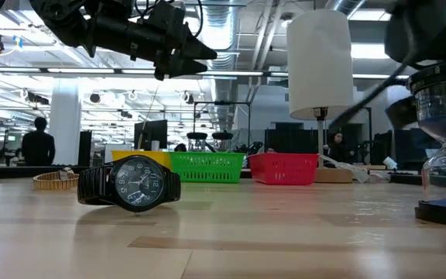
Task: Pick & Place Office items
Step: Put the black digital clock into the yellow basket
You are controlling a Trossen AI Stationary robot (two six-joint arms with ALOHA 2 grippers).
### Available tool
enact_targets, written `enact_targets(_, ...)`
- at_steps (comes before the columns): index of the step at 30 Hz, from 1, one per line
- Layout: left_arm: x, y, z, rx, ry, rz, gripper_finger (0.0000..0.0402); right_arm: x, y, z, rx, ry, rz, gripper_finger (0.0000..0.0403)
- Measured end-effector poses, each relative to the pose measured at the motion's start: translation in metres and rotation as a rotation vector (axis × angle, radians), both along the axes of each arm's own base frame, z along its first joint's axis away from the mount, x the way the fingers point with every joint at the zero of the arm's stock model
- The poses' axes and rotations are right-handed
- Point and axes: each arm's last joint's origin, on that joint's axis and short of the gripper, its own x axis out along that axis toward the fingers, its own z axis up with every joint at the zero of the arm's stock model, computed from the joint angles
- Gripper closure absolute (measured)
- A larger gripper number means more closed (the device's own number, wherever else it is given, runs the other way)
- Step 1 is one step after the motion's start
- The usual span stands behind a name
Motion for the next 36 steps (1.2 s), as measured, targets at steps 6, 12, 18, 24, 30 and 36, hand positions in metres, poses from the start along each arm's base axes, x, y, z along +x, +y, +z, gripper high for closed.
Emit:
enact_targets(6,0.0,0.0,0.001,0.002,-0.012,0.0,0.0133,0.019,-0.009,0.02,-0.063,-0.068,-0.01,0.0258)
enact_targets(12,0.0,0.0,0.002,0.007,-0.017,-0.001,0.0133,0.045,-0.023,0.051,-0.126,-0.162,0.044,0.0273)
enact_targets(18,0.002,-0.004,0.002,0.171,0.039,-0.147,0.0133,0.075,-0.038,0.092,-0.14,-0.328,0.159,0.0255)
enact_targets(24,0.009,-0.02,-0.008,0.258,0.064,-0.402,0.0133,0.094,-0.059,0.126,-0.041,-0.459,0.208,0.0265)
enact_targets(30,0.019,-0.033,-0.02,0.419,0.096,-0.461,0.0133,0.104,-0.078,0.133,0.11,-0.578,0.175,0.0261)
enact_targets(36,0.035,-0.047,-0.025,0.591,0.067,-0.502,0.0133,0.106,-0.087,0.135,0.193,-0.615,0.168,0.0256)
